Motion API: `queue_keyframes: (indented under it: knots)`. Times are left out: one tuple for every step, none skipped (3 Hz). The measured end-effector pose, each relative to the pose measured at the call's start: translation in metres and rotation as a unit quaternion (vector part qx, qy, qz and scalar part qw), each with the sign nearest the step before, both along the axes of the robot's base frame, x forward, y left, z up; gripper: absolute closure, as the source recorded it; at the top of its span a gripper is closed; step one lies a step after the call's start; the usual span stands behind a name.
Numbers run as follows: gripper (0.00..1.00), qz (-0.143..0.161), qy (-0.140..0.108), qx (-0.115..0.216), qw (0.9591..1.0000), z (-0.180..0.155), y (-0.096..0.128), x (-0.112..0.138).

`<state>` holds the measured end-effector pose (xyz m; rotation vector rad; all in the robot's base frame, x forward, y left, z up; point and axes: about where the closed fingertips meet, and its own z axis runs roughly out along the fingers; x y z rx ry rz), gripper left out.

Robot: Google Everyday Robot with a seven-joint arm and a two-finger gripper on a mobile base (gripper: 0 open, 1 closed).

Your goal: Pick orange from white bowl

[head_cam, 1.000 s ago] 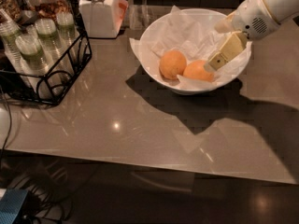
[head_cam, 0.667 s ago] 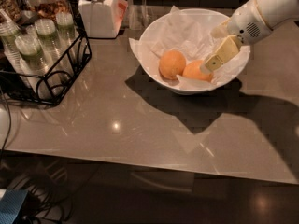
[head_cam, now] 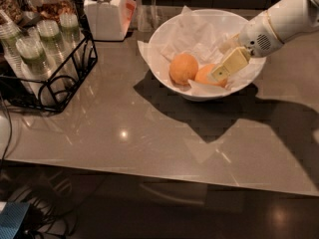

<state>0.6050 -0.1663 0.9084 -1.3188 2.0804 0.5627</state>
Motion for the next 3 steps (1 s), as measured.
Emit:
queue_keyframes:
  knots:
    - [0.24,0.000,0.022,0.007,0.9997,-0.017,0.007,0.001]
    - [0.27,0.004,0.044,0.008,0.9990,-0.033,0.015,0.003]
    - [0.27,0.004,0.058,0.001,0.9983,-0.043,0.020,0.004]
